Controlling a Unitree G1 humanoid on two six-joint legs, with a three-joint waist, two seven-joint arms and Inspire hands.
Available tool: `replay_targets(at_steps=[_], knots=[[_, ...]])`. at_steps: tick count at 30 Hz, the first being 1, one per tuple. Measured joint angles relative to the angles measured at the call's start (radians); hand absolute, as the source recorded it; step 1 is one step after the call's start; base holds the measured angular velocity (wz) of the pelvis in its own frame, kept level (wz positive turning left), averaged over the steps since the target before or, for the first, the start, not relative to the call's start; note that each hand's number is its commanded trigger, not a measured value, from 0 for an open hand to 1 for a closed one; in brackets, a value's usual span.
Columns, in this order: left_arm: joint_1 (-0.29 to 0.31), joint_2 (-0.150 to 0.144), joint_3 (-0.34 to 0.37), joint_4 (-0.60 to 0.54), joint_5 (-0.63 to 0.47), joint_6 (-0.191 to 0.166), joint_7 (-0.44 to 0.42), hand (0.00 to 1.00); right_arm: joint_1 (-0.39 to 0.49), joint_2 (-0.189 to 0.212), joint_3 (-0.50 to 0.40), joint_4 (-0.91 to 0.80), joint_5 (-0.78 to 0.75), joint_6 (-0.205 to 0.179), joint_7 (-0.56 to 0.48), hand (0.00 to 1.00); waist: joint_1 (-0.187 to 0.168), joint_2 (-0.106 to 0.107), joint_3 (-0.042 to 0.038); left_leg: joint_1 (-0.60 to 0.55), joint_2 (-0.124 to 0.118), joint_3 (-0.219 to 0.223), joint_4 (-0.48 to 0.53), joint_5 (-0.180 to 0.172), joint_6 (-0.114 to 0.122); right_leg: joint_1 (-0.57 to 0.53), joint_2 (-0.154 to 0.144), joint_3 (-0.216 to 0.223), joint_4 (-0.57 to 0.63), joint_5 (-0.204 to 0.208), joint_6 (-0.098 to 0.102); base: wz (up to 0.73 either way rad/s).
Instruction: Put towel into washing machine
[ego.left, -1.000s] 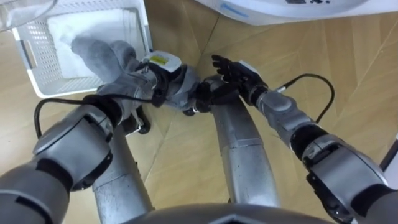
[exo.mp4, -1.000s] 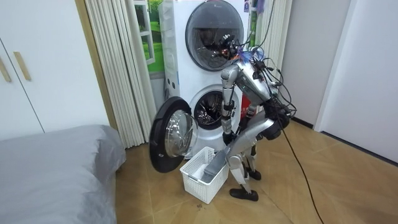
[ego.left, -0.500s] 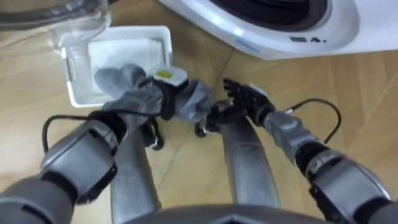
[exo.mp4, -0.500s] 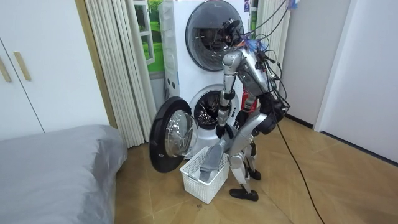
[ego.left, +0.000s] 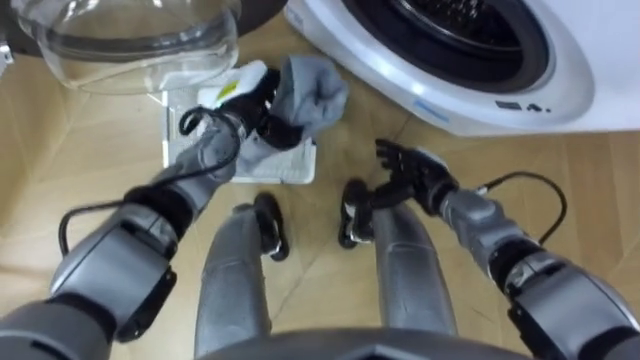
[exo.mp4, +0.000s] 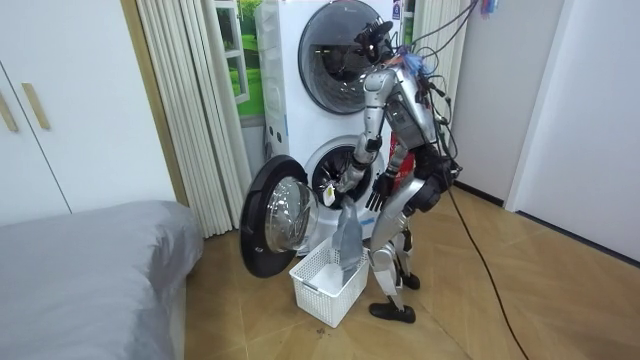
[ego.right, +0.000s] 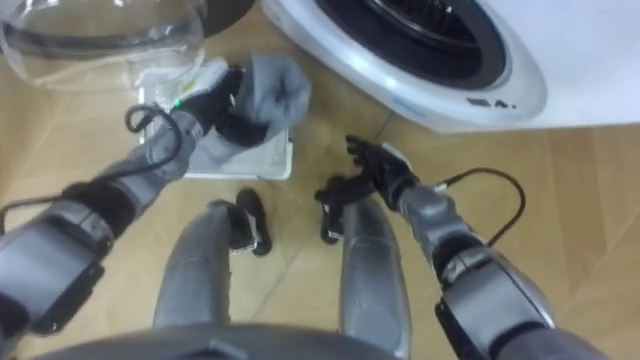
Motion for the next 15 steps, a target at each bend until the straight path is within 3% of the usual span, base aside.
replay_targets(at_steps=[6,7,9,12,13,15], knots=[[0.04,-0.027,-0.021,-0.02,-0.435,0.002,-0.198,1.0,0.011,0.014,-0.023,-0.007,-0.022,0.022,0.018,0.0,0.005,-0.005,-0.0052,0.022,-0.002,-0.001,-0.007,0.001,0.0,0.023,0.002,0.001,-0.011,0.001,0.004,0.01],[0.045,-0.028,-0.021,-0.032,-0.468,0.004,-0.214,1.0,0.011,0.017,-0.029,-0.007,-0.032,0.026,0.018,0.0,0.005,-0.005,-0.0061,0.022,-0.002,-0.001,-0.007,0.001,0.0,0.023,0.002,0.001,-0.011,0.001,0.004,0.0],[0.071,-0.035,-0.021,-0.061,-0.571,0.008,-0.288,1.0,0.012,0.028,-0.032,-0.005,-0.047,0.044,0.023,0.0,0.006,-0.003,-0.0167,0.024,-0.001,-0.003,-0.007,0.001,-0.001,0.03,0.005,-0.004,-0.019,0.004,0.003,0.0],[0.083,-0.053,-0.023,-0.061,-0.701,0.035,-0.358,1.0,0.013,0.04,-0.053,-0.003,-0.05,0.064,0.029,0.0,0.004,-0.006,-0.0204,0.042,-0.008,-0.017,-0.009,0.005,-0.004,0.058,0.005,-0.018,-0.029,0.006,0.003,0.09],[0.088,-0.057,-0.026,-0.062,-0.746,0.044,-0.377,1.0,0.017,0.045,-0.065,-0.004,-0.05,0.064,0.029,0.0,0.004,-0.01,-0.0271,0.047,-0.013,-0.022,-0.018,0.01,-0.005,0.061,0.004,-0.018,-0.034,0.007,0.003,0.09],[0.096,-0.059,-0.03,-0.069,-0.801,0.053,-0.405,1.0,0.017,0.046,-0.08,-0.009,-0.051,0.063,0.028,0.0,0.004,-0.013,-0.0313,0.05,-0.016,-0.023,-0.031,0.019,-0.003,0.065,0.004,-0.018,-0.046,0.015,0.004,0.03]])
